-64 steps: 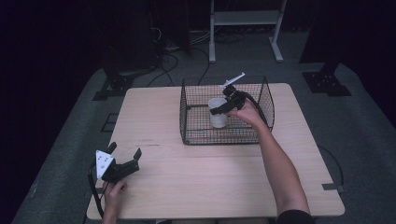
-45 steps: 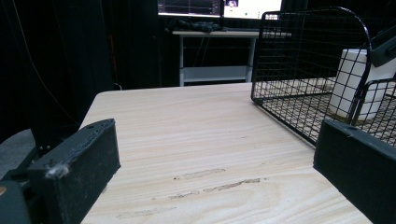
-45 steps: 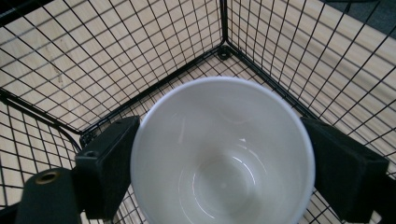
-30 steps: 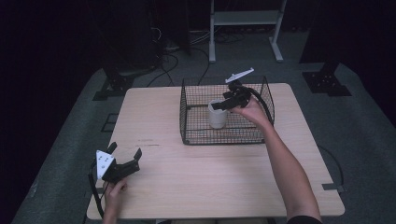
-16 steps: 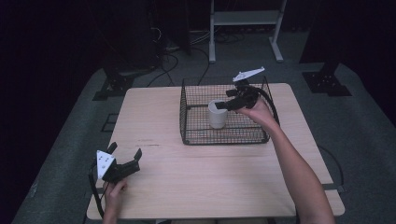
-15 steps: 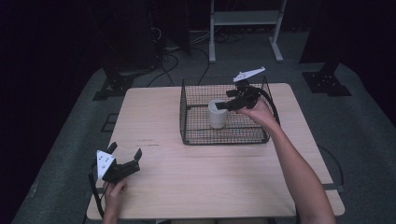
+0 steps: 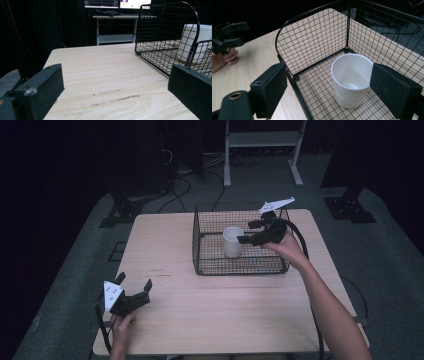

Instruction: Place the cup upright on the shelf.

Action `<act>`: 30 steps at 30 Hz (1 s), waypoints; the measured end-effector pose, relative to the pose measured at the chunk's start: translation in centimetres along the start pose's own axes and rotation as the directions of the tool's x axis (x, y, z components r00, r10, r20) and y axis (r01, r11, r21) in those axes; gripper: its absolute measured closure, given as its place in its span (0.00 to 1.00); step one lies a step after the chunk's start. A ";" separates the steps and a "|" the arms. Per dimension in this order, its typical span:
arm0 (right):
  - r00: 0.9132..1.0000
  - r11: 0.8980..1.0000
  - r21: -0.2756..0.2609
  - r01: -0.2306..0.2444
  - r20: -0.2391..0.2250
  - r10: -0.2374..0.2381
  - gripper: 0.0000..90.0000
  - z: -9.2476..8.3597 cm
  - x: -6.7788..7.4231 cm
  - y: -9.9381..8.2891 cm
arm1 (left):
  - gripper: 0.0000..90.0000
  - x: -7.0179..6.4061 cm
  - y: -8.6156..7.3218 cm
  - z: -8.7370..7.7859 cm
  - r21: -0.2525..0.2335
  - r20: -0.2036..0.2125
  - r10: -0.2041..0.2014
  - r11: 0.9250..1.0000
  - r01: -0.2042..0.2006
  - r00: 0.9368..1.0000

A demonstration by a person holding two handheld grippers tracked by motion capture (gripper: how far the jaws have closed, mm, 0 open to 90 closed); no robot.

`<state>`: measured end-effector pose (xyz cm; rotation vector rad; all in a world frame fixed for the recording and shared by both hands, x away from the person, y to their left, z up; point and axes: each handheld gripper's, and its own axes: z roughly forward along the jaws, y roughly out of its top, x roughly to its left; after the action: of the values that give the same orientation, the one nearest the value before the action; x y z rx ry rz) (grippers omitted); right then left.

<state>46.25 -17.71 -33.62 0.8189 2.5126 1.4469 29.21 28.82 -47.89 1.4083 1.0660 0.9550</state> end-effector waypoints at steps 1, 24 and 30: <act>1.000 1.000 -0.001 0.002 -0.005 -0.002 0.15 -0.2 0.1 -0.1 | 0.00 0.0 0.0 0.0 0.000 0.000 0.001 1.000 -0.001 1.000; 1.000 1.000 -0.002 0.000 -0.028 0.000 0.15 -3.2 1.0 -3.2 | 0.00 0.0 0.0 0.1 0.001 -0.001 0.002 1.000 -0.002 1.000; 0.999 1.000 -0.003 -0.005 -0.036 0.005 0.15 -3.5 1.1 -4.3 | 0.00 -0.1 0.0 0.1 0.001 -0.001 0.003 1.000 -0.003 1.000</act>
<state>42.30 -21.52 -35.16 0.8063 2.5350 1.4802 29.25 28.75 -47.89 1.4108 1.0657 0.9572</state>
